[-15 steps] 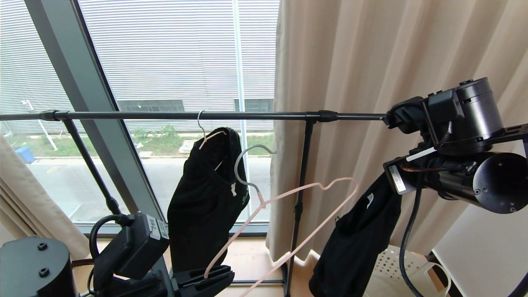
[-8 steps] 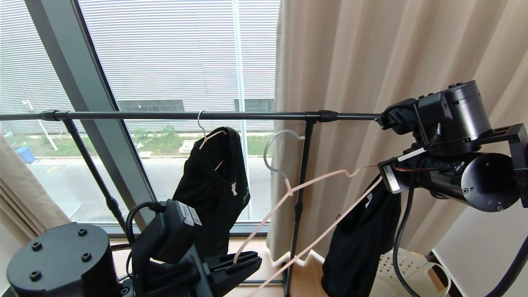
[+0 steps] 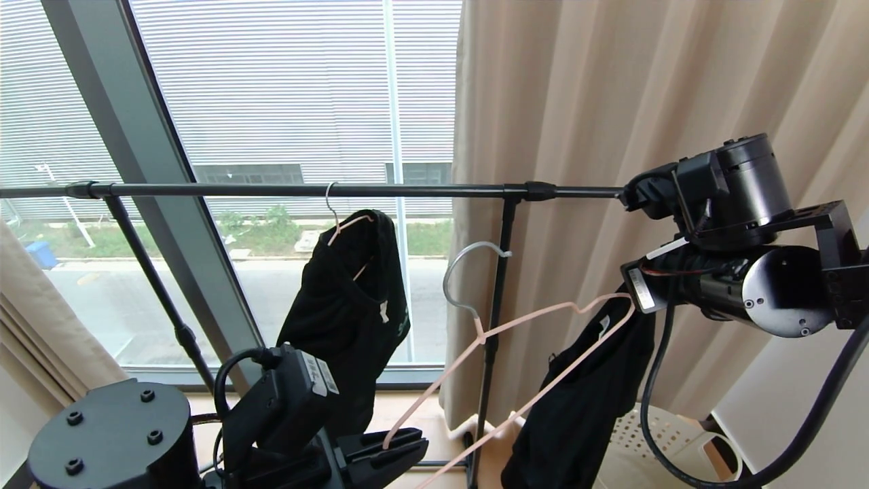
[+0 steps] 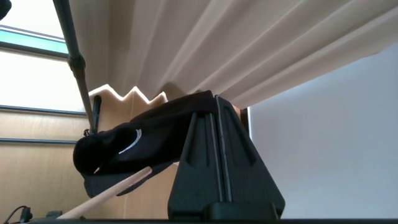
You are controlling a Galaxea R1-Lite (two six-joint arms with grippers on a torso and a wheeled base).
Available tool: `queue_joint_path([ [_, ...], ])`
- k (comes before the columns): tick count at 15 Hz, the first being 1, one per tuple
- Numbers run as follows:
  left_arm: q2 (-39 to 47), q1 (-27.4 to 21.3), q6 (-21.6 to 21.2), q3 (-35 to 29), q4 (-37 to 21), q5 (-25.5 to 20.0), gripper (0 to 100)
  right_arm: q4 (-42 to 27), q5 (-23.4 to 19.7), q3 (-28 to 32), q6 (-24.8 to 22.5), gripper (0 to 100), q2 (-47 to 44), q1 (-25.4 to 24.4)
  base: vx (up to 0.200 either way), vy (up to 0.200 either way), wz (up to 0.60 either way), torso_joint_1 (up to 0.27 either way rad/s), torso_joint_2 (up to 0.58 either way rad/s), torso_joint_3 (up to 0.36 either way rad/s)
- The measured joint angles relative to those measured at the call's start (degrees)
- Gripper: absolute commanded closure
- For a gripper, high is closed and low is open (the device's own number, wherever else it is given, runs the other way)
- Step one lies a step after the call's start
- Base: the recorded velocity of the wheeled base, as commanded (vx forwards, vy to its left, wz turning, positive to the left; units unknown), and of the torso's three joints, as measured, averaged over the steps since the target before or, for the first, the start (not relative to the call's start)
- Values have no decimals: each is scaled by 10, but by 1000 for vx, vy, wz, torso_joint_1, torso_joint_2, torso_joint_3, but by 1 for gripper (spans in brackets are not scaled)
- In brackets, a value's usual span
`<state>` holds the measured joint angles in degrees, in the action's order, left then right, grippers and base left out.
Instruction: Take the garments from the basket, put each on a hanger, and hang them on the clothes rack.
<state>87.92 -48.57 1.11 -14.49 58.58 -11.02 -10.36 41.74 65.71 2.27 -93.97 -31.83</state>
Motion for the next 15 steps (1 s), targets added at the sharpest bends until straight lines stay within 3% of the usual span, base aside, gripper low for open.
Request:
queue_joint_path([
  [4, 21, 1, 0, -15, 1, 0, 100, 0, 0, -6, 0, 100, 7, -17, 0, 0, 0, 0, 0, 0],
  [10, 78, 10, 2, -30, 71, 1, 100, -2, 9, -27, 0, 100, 41, -55, 0, 0, 0, 0, 0, 0],
  [15, 106, 12, 1, -42, 82, 1, 100, -1, 8, -44, 4, 100, 53, -100, 0, 0, 0, 0, 0, 0],
])
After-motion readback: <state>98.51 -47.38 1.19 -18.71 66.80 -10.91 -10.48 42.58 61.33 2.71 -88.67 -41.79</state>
